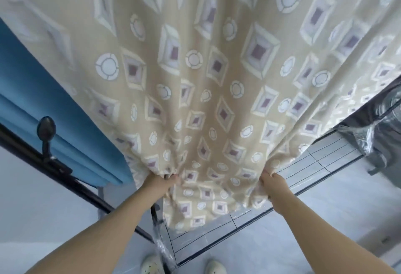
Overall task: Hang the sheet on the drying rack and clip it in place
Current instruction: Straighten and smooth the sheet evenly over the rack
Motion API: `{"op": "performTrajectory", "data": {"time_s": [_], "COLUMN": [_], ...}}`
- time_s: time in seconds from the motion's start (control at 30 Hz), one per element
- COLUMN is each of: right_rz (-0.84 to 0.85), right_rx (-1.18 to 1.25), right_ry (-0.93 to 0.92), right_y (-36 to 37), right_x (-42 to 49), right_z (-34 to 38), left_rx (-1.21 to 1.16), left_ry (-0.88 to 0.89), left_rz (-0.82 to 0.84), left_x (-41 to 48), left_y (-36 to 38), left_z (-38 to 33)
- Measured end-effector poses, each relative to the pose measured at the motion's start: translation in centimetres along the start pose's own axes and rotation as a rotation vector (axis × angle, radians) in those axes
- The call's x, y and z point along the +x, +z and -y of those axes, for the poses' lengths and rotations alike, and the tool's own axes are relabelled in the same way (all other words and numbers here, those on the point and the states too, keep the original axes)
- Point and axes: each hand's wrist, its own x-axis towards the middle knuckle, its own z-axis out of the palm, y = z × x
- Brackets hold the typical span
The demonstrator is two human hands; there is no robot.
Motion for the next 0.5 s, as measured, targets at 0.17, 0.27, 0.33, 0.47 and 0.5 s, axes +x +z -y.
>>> {"op": "performTrajectory", "data": {"time_s": [0.17, 0.27, 0.33, 0.47, 0.5], "right_rz": [0.032, 0.114, 0.179, 0.269, 0.250], "right_rx": [0.465, 0.601, 0.625, 0.659, 0.655], "right_ry": [-0.089, -0.145, -0.181, -0.137, -0.121], "right_y": [-1.5, -1.6, -1.8, -2.2, -2.4], "right_x": [1.9, -1.2, -1.0, -0.4, -0.3], "right_z": [1.4, 4.9, 5.9, 6.9, 7.2], "left_rx": [-0.400, -0.581, -0.636, -0.527, -0.491], "left_ry": [0.040, 0.172, 0.249, 0.359, 0.347], "left_rz": [0.055, 0.097, 0.063, -0.168, -0.219], "left_x": [-1.2, -1.7, -1.6, -1.7, -1.8], "left_y": [-1.8, -2.4, -2.6, -2.8, -2.9], "left_z": [-1.7, -3.2, -4.2, -6.2, -6.6]}}
